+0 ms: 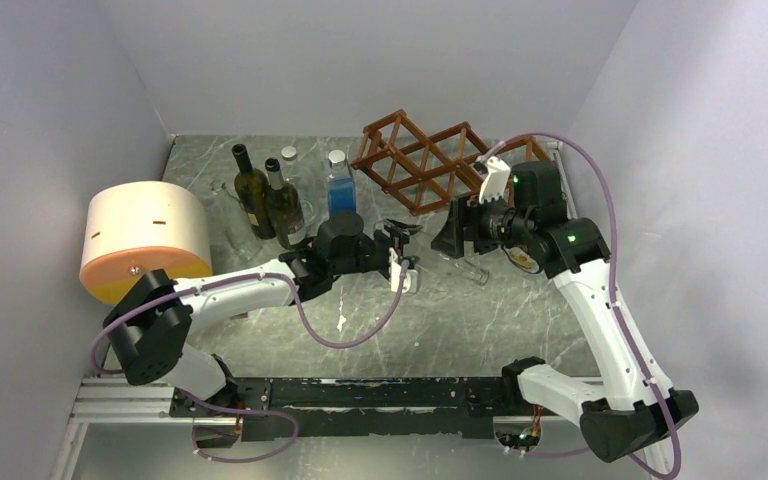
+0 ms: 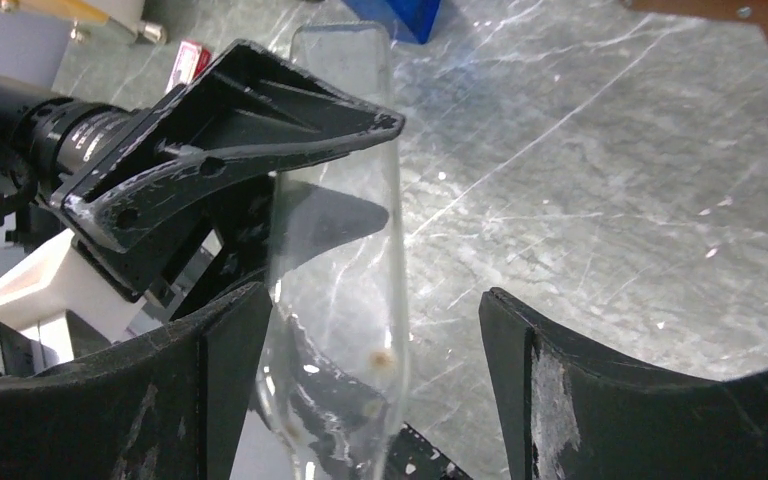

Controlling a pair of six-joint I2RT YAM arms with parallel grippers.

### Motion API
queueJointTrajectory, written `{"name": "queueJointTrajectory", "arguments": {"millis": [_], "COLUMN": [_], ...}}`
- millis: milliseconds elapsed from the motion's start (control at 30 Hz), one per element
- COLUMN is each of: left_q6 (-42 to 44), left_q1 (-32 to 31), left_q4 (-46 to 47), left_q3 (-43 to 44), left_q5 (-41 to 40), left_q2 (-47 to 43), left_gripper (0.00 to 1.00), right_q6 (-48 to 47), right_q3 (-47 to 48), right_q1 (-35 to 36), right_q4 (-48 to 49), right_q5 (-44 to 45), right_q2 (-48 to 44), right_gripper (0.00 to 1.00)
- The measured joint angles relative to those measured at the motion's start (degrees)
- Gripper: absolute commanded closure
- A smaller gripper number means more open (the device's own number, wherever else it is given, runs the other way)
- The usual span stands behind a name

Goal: Put the wine bottle on the wine rack

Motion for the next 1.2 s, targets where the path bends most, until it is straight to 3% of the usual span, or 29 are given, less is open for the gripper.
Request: {"name": "queueJointTrajectory", "arguments": {"millis": [100, 300, 467, 733, 800, 900, 967, 1033, 1067, 1133, 1200], "left_q6": [0.42, 0.44, 0.68, 0.81, 1.22, 1.22, 1.01, 0.57, 0.2, -0.5, -1.6], "left_q1": [0.17, 1.09, 1.18, 1.18, 1.18, 1.18, 1.44, 1.51, 1.57, 1.75, 1.86], "left_q4": [-1.55, -2.12, -3.52, -3.39, -3.52, -3.78, -4.07, -4.07, -4.07, -3.82, -3.1], "left_q3": [0.39, 0.39, 0.39, 0.39, 0.39, 0.39, 0.39, 0.39, 0.39, 0.39, 0.33], "left_q5": [0.11, 0.13, 0.26, 0.02, -0.04, -0.09, 0.26, 0.55, 0.76, 0.94, 0.72], "left_q2": [0.7, 0.9, 0.92, 1.03, 1.03, 1.11, 1.16, 1.16, 1.16, 1.16, 1.16], "left_gripper": [0.93, 0.93, 0.93, 0.93, 0.93, 0.92, 0.84, 0.63, 0.56, 0.3, 0.25], "right_q6": [-0.07, -0.2, -0.07, 0.42, 0.61, 0.52, 0.13, 0.2, 0.37, 0.81, 1.2], "right_q3": [-1.68, -3.87, -4.55, -5.27, -5.62, -5.75, -5.75, -5.73, -5.73, -5.64, -5.35], "right_q1": [1.22, 3.89, 4.52, 6.12, 6.54, 6.62, 6.8, 6.86, 6.88, 6.91, 7.08], "right_q4": [0.13, 0.13, 0.26, 0.33, 0.33, 0.28, 0.17, 0.2, 0.17, 0.2, 0.17], "right_q5": [-1.25, -2.08, -0.83, -0.13, -0.09, 0.07, 0.26, 0.42, 0.52, 1.09, 1.88], "right_q2": [0.0, 0.2, 1.07, 2.62, 3.32, 3.74, 3.74, 3.76, 3.78, 3.78, 3.65], "right_gripper": [0.21, 0.37, 0.38, 0.31, 0.38, 0.67, 0.87, 1.0, 1.0, 1.0, 1.0]}}
